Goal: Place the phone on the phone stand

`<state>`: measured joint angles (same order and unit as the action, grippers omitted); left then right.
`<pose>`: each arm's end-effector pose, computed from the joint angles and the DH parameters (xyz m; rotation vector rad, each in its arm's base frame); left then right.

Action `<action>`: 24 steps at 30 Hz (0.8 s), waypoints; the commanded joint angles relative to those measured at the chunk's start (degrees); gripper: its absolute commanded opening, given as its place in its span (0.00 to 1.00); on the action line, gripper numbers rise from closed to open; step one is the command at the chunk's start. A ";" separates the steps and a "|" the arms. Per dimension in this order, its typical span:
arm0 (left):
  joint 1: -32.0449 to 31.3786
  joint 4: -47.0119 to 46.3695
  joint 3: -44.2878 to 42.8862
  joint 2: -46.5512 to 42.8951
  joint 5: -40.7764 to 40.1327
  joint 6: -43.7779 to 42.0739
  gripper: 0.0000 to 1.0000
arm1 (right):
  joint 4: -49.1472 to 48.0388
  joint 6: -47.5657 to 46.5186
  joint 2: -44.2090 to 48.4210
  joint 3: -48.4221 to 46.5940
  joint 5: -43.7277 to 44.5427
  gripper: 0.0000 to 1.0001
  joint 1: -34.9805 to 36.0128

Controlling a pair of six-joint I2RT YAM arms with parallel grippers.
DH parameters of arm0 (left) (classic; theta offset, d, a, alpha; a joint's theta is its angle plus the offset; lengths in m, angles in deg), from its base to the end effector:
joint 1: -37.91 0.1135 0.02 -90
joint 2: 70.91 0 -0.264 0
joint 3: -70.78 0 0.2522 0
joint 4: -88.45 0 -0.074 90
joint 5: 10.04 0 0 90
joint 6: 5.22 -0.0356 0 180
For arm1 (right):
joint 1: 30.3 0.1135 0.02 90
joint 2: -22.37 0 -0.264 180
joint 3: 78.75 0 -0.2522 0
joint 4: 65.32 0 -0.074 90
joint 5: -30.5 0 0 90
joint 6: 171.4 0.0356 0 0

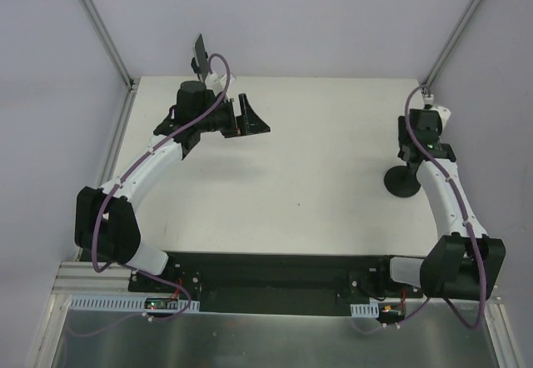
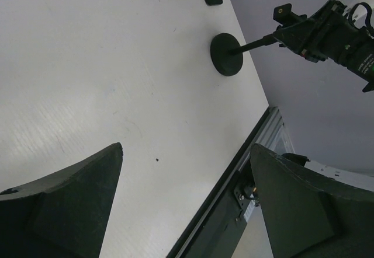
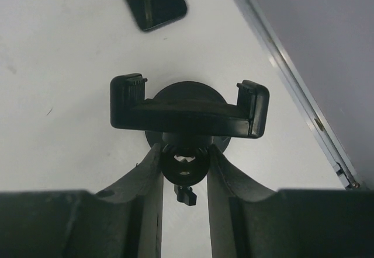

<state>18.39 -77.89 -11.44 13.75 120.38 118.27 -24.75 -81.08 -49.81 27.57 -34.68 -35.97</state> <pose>0.3170 -0.1369 0.3376 0.2932 1.9638 -1.2728 0.2710 -0.0419 0.3044 0.3483 2.2047 -0.5373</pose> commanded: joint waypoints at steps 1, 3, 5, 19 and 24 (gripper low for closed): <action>0.72 -2.45 0.44 -3.10 1.32 -1.33 0.88 | -2.62 -9.69 2.91 -4.50 1.92 0.01 10.57; 3.42 -5.15 0.26 -3.45 3.51 0.07 0.88 | -3.87 -18.74 2.75 -6.33 -7.55 0.01 17.08; 6.15 -11.46 1.40 -4.33 9.57 3.40 0.88 | 0.32 -25.76 -0.05 -9.41 -22.16 0.01 22.60; 16.28 -38.13 7.91 0.23 19.16 24.33 0.86 | 22.23 -46.37 -20.80 -23.84 -51.38 0.07 45.30; 16.36 -38.31 8.00 0.33 19.26 24.34 0.87 | 21.27 -42.95 -21.25 -22.70 -42.15 0.39 47.06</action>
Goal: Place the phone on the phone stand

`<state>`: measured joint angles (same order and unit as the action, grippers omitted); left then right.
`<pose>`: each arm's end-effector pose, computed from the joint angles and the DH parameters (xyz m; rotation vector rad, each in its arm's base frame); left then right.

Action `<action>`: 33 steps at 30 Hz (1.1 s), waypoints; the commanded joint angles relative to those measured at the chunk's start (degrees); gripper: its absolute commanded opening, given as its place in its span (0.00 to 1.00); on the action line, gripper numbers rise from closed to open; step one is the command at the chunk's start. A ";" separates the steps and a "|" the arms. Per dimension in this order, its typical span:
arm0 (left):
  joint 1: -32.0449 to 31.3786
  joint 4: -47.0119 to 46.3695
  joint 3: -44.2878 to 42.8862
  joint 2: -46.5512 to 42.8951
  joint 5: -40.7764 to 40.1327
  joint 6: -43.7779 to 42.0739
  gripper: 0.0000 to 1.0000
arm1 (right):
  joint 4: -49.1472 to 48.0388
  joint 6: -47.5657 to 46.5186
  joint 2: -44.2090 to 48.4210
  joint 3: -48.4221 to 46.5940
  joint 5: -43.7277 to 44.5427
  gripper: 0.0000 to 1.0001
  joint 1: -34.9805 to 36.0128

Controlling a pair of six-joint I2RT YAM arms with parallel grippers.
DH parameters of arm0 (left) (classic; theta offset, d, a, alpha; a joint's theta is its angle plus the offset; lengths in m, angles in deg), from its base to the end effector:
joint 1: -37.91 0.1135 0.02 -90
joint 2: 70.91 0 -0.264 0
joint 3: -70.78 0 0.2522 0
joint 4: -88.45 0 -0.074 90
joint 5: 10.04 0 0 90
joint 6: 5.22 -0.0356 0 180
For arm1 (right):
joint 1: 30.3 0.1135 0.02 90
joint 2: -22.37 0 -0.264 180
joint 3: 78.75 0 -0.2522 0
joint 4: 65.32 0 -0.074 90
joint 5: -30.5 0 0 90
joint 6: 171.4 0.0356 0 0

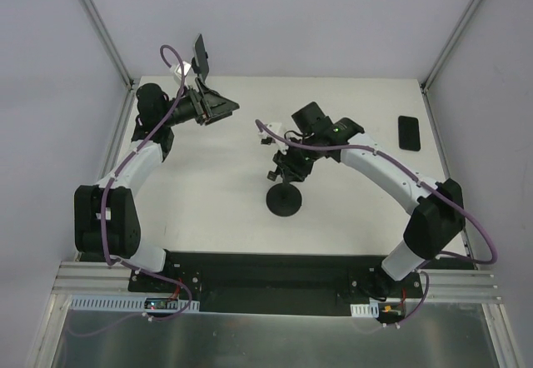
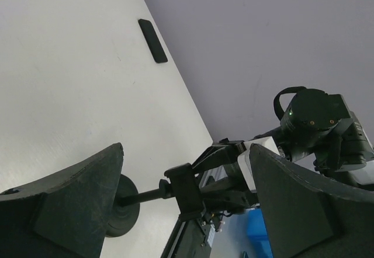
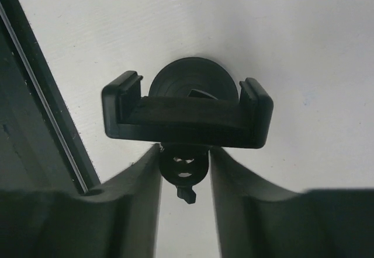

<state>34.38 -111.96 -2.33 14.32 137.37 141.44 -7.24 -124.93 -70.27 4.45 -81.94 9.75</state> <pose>0.3343 -0.0507 0.3371 0.1716 1.6963 -1.5176 0.2566 0.2335 0.3091 -1.7610 1.7313 0.4643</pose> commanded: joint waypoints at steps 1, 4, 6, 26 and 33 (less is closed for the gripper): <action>0.37 -4.23 -1.03 -0.15 2.36 1.25 0.87 | 3.07 1.77 -0.18 1.12 7.21 0.50 1.78; 0.28 -4.67 -1.29 0.02 2.79 2.48 0.88 | -0.36 6.52 3.33 4.02 12.74 0.63 3.01; 0.36 -4.94 -1.29 -0.50 2.89 2.31 0.87 | -3.96 10.73 6.75 7.26 17.06 0.68 3.98; 0.19 -3.88 -1.11 0.11 2.53 1.96 0.87 | -22.17 36.14 16.00 17.74 35.09 0.82 8.20; 0.19 -3.80 -1.12 0.02 2.62 1.87 0.87 | -23.83 35.62 16.00 19.50 44.31 0.80 8.64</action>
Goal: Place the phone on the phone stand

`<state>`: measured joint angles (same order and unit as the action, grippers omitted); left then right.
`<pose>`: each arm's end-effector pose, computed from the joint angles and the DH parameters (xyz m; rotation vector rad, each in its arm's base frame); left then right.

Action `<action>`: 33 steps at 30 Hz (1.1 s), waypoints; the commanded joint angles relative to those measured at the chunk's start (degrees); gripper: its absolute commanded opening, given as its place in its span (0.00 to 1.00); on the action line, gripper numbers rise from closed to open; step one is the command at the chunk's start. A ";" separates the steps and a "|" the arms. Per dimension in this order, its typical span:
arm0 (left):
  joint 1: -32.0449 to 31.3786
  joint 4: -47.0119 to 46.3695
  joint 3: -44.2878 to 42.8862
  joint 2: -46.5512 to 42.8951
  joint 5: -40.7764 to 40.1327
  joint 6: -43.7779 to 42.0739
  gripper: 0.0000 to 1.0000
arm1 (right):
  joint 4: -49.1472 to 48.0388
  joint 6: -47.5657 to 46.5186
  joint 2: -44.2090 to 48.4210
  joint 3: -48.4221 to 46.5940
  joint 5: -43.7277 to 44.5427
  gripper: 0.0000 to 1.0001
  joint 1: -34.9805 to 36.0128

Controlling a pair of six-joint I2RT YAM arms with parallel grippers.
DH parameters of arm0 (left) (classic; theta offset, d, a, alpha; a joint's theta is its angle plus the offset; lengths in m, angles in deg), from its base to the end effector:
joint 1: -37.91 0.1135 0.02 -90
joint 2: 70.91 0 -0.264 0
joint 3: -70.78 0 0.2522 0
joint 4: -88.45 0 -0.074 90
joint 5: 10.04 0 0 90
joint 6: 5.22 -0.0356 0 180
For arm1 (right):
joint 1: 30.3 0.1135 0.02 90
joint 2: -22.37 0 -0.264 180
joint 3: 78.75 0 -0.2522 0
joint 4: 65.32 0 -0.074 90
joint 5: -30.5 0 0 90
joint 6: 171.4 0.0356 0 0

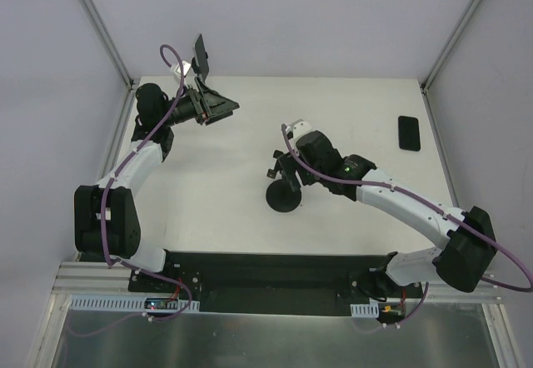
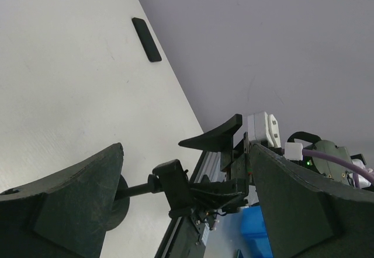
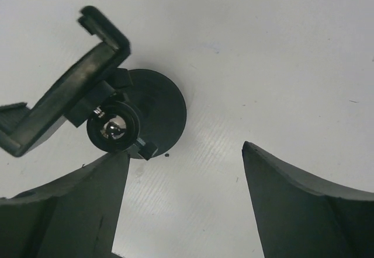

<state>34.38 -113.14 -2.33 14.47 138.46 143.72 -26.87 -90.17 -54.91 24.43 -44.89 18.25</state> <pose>0.3340 -0.0510 0.3380 0.1695 1.6994 -1.5532 0.2043 0.2178 0.3009 -0.9460 2.0146 0.0934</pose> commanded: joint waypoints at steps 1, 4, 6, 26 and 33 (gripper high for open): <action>0.19 -2.62 -1.12 -0.22 1.62 -0.40 0.87 | -4.90 0.52 0.81 -0.48 7.62 0.80 -0.04; 0.19 -2.35 -1.12 0.31 1.53 -0.58 0.87 | -4.12 -1.15 0.90 -1.09 7.80 0.79 0.05; 0.19 -2.35 -1.20 0.83 1.53 -0.23 0.86 | -4.21 -1.77 0.98 -0.74 8.76 0.79 0.05; -1.39 -2.26 -1.03 3.30 1.88 2.06 0.85 | -7.12 -4.33 1.23 -1.62 19.14 0.88 -0.22; -2.89 -2.17 -1.47 4.44 3.02 3.73 0.85 | 0.80 8.76 12.31 1.10 9.49 0.89 -0.22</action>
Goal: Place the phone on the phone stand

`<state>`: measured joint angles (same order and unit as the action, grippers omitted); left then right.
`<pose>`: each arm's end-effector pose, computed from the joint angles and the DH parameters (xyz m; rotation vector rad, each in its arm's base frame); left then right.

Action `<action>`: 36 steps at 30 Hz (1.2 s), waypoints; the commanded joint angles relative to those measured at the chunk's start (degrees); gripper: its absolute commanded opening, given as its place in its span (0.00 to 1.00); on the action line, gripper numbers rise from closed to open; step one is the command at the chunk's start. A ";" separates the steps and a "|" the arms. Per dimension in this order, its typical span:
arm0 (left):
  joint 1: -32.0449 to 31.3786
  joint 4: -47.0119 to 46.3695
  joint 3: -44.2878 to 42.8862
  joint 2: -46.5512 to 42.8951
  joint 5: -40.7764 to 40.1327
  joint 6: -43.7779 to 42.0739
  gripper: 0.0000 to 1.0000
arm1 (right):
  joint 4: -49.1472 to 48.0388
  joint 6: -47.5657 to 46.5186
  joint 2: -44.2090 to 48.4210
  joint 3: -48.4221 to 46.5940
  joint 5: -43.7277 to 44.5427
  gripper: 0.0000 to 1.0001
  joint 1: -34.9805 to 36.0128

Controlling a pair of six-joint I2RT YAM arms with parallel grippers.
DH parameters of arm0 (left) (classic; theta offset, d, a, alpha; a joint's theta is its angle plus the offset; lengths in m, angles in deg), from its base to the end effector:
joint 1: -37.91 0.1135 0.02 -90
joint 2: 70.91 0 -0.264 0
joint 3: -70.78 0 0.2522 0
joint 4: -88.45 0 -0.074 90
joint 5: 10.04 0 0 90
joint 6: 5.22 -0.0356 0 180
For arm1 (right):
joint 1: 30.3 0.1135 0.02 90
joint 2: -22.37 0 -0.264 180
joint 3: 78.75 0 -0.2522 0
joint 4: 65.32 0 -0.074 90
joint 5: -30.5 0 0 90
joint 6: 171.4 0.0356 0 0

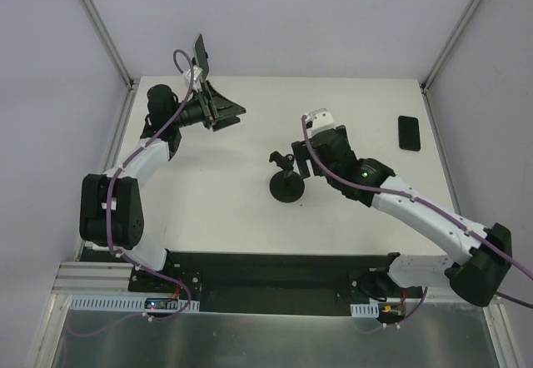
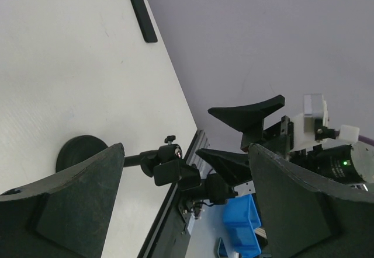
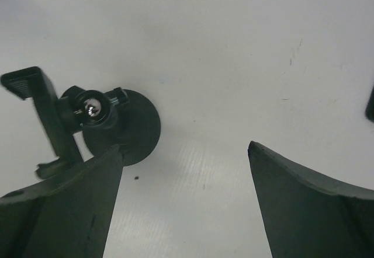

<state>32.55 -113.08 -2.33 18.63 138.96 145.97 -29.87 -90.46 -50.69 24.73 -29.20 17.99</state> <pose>0.3474 -0.0632 0.3144 0.1190 1.7813 -1.6289 0.2021 0.1998 0.3258 -0.7053 1.9235 -0.1396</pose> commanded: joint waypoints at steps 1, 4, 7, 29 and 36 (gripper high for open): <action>-1.22 -2.24 -1.47 0.20 2.52 1.48 0.85 | 3.19 11.93 9.24 1.23 -10.66 0.90 -0.04; -1.23 -2.24 -1.47 -0.24 2.35 1.30 0.85 | -1.55 17.40 12.15 2.99 -19.20 0.90 0.05; -1.40 -2.24 -1.29 -0.15 2.43 1.21 0.85 | -2.44 20.66 10.14 1.86 -22.38 0.90 0.40; -1.93 -0.84 -2.17 0.99 3.05 -0.19 0.85 | -3.24 15.41 -1.30 0.10 -19.32 0.32 1.19; -2.02 0.92 -2.52 2.04 3.05 -0.98 0.83 | 3.61 3.63 -4.81 -6.05 -29.07 0.01 0.22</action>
<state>31.08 -111.37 -2.53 20.35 140.19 146.62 -29.15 -78.35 -54.36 23.75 -51.84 18.43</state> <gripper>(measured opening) 0.837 0.290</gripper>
